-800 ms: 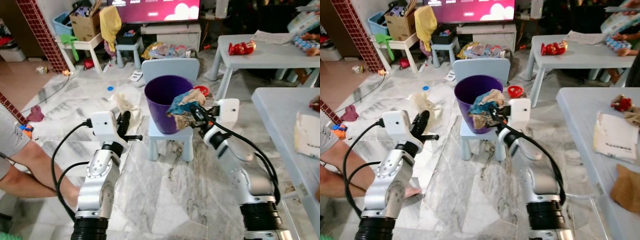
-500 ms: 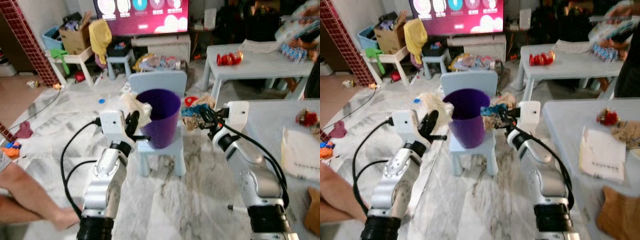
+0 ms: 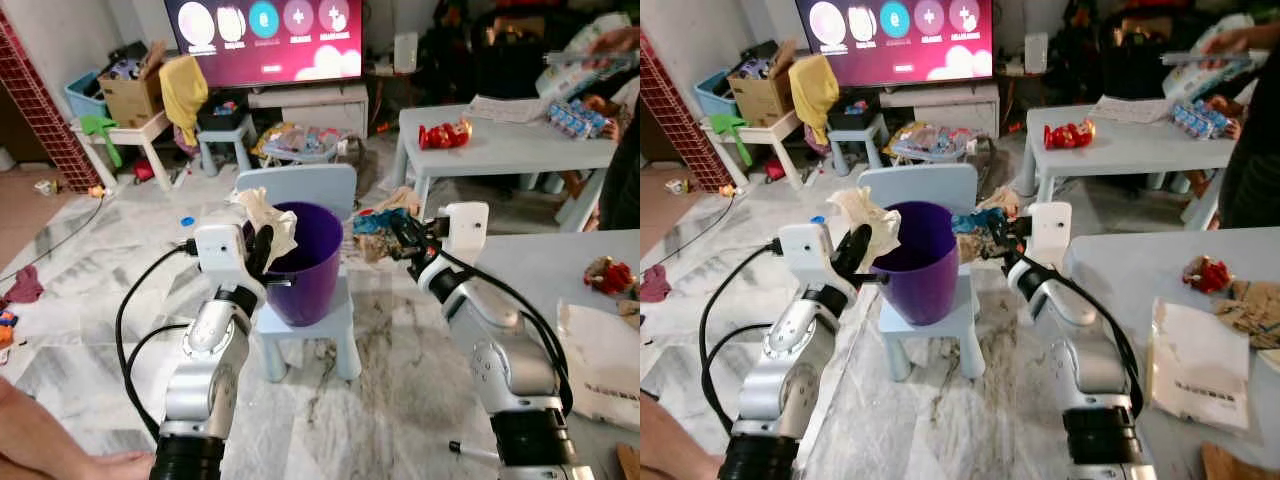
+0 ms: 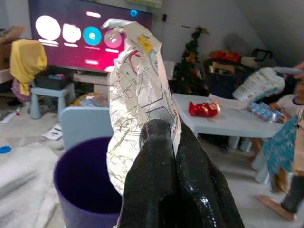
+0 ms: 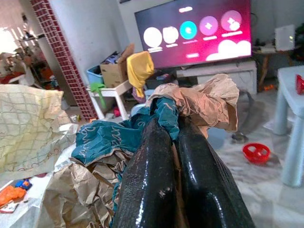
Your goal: Picking trash to rubbish bin
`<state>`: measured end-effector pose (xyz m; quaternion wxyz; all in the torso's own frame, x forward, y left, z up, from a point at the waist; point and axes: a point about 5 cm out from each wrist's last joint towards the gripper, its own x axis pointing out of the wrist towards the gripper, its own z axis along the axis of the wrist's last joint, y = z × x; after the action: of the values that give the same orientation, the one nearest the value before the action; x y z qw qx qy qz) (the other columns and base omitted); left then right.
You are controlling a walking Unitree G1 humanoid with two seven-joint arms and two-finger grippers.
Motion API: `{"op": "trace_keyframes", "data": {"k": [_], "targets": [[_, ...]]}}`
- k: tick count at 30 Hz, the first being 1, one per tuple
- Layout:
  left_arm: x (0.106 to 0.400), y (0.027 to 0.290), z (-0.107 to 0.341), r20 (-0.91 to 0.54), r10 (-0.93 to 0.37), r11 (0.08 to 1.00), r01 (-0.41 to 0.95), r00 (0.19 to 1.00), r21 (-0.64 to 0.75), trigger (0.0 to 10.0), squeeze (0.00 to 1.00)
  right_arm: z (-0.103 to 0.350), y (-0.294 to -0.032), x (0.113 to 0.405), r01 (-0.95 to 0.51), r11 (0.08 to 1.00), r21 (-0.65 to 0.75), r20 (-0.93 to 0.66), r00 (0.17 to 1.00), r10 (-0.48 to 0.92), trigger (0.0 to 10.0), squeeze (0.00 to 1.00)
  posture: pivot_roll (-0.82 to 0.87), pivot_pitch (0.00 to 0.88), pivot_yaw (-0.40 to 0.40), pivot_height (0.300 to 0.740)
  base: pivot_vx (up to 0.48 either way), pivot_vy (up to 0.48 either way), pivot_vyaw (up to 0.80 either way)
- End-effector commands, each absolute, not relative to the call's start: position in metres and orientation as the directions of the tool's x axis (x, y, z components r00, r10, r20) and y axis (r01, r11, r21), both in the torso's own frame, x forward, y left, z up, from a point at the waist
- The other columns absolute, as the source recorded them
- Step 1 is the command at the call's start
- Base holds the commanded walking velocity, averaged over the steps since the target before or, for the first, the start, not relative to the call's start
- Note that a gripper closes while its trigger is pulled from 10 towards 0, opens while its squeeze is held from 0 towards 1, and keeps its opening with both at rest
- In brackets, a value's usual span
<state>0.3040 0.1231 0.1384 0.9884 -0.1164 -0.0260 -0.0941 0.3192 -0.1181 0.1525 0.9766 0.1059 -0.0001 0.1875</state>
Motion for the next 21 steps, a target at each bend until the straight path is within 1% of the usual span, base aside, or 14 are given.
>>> {"op": "trace_keyframes", "data": {"k": [1,6,11,21], "targets": [[0.3050,0.1332,0.1400,0.073,-0.155,0.964,0.167,0.985,-0.207,0.0,0.00,0.1574,-0.1069,0.3192,-0.401,0.893,0.202,0.054,0.915,0.399,0.0,0.00,-0.02,0.000,0.046,0.740,0.412,0.000,0.00],[0.3050,0.1330,0.1398,0.072,-0.155,0.964,0.167,0.985,-0.206,0.0,0.00,0.1573,-0.1057,0.3189,-0.415,0.890,0.187,0.053,0.909,0.413,0.0,0.00,-0.02,0.000,0.047,0.740,0.409,0.000,0.00],[0.3052,0.1332,0.1394,0.069,-0.157,0.965,0.168,0.985,-0.203,0.0,0.00,0.1557,-0.1041,0.3186,-0.418,0.889,0.188,0.049,0.908,0.417,0.0,0.00,-0.02,0.000,0.048,0.740,0.403,0.000,0.61],[0.3048,0.1330,0.1381,0.062,-0.157,0.965,0.166,0.986,-0.203,0.0,0.00,0.1543,-0.1038,0.3181,-0.415,0.889,0.191,0.047,0.909,0.414,0.0,0.00,-0.02,0.000,0.048,0.740,0.389,0.000,0.00]]}}
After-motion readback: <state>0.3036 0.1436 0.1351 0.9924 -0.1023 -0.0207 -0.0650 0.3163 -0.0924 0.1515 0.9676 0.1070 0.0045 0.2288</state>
